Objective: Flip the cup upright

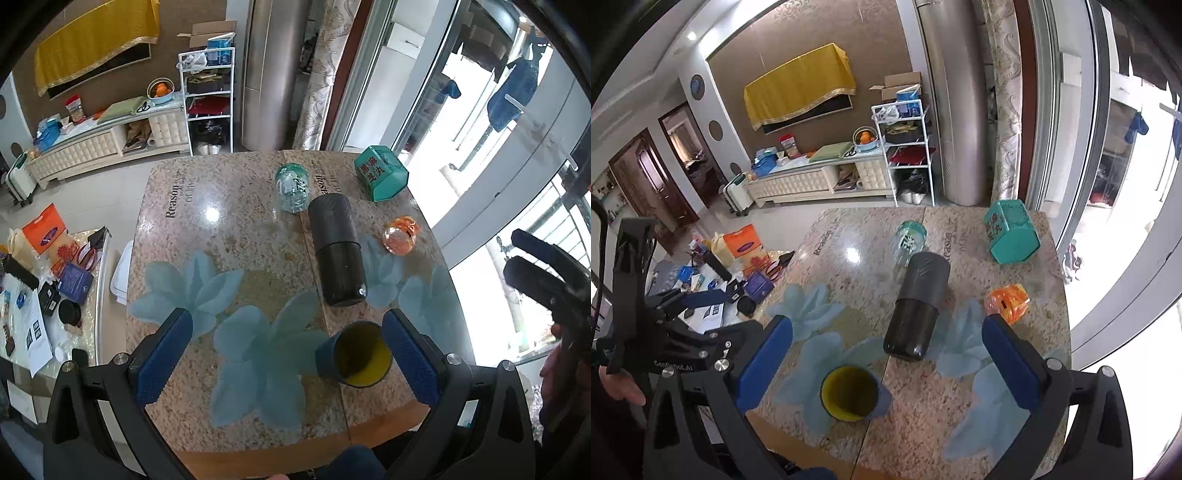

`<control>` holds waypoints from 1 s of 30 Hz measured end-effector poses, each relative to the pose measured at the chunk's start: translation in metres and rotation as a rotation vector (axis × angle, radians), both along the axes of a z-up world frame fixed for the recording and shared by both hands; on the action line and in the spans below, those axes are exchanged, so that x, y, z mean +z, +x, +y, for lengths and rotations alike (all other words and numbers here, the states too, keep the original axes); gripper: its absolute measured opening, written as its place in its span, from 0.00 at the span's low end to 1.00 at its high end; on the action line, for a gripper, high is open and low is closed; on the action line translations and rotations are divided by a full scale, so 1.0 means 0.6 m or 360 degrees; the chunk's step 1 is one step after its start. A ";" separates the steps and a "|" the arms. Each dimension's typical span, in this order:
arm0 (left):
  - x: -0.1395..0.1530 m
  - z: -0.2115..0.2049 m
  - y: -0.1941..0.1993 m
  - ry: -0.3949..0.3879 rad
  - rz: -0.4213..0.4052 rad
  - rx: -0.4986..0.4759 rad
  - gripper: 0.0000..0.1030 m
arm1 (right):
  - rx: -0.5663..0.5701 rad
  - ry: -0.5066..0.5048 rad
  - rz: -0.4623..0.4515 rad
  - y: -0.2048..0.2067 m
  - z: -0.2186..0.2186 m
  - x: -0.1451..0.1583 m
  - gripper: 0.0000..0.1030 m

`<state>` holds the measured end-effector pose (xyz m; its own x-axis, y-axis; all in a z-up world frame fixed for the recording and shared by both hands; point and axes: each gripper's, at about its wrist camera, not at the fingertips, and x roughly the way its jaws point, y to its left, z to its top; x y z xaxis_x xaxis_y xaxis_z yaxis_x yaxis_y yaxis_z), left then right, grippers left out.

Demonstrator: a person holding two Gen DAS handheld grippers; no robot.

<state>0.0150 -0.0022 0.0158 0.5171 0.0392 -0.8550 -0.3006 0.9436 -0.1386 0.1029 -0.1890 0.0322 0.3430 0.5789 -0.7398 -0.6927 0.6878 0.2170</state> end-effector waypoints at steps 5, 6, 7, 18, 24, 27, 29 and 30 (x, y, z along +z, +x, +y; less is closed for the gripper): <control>-0.009 -0.032 -0.007 -0.0016 -0.0002 0.0032 1.00 | 0.0007 0.0029 0.0006 -0.001 -0.022 -0.007 1.00; -0.011 -0.039 -0.010 -0.0017 -0.0001 0.0032 1.00 | 0.0008 0.0035 0.0014 -0.001 -0.026 -0.011 1.00; -0.012 -0.046 -0.012 -0.0010 0.0001 0.0033 1.00 | 0.0010 0.0042 0.0027 -0.001 -0.029 -0.015 1.00; 0.002 -0.065 -0.017 0.0020 -0.0036 0.0085 1.00 | 0.0018 0.0059 0.0049 -0.002 -0.051 -0.008 1.00; 0.013 -0.067 -0.014 0.0039 -0.0056 0.0076 1.00 | 0.0037 0.0074 0.0036 -0.003 -0.049 -0.005 1.00; 0.013 -0.068 -0.014 0.0040 -0.0056 0.0072 1.00 | 0.0034 0.0073 0.0037 -0.001 -0.050 -0.008 1.00; 0.013 -0.068 -0.012 0.0034 -0.0056 0.0065 1.00 | 0.0031 0.0074 0.0038 0.000 -0.051 -0.010 1.00; 0.013 -0.068 -0.011 0.0032 -0.0058 0.0062 1.00 | 0.0031 0.0074 0.0038 0.000 -0.051 -0.009 1.00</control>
